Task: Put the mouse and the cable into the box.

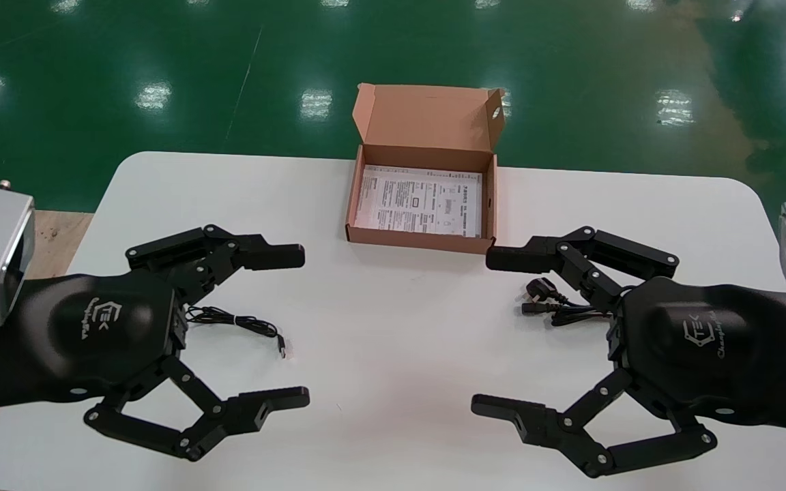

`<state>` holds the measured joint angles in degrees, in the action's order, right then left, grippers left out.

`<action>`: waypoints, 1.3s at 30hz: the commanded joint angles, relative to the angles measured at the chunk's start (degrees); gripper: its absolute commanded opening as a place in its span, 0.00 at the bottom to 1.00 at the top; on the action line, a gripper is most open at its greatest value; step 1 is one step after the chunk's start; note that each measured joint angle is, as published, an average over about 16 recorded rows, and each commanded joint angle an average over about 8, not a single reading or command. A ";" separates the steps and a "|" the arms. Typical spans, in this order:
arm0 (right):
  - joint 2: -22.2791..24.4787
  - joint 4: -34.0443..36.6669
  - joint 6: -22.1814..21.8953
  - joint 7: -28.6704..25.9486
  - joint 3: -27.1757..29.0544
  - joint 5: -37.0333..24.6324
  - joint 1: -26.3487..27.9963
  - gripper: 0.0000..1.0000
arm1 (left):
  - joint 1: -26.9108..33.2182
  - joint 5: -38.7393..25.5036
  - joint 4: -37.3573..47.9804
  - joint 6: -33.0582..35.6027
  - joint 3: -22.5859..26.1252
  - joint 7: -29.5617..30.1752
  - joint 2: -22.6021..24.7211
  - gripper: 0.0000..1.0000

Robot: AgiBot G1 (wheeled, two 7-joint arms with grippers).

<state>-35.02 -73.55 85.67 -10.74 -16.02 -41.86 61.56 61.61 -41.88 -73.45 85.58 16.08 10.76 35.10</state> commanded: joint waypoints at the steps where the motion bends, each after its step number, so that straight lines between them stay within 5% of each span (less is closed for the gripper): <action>1: 0.00 0.00 0.00 0.00 0.00 0.00 0.00 1.00 | 0.00 0.00 0.00 0.00 0.00 0.00 0.00 1.00; 13: -0.01 0.10 -0.02 0.07 -0.03 -0.09 0.09 1.00 | 0.17 -0.58 -0.27 0.46 0.33 0.07 -0.17 1.00; 18: 0.48 0.75 0.74 3.57 -0.45 -4.10 1.98 1.00 | 4.15 -6.33 -0.75 3.19 3.63 1.00 -0.83 1.00; 29: -1.94 16.40 4.45 29.65 -7.74 -28.09 16.21 1.00 | 23.53 -35.07 5.47 5.18 20.56 -5.12 2.85 1.00; 39: -7.22 35.83 3.93 49.60 -15.64 -40.04 25.05 1.00 | 35.59 -53.85 29.14 3.00 33.43 -19.11 15.06 1.00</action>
<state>-42.35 -37.90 89.26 38.34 -31.35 -81.65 86.41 96.63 -94.80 -44.61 87.85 48.62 -8.39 49.69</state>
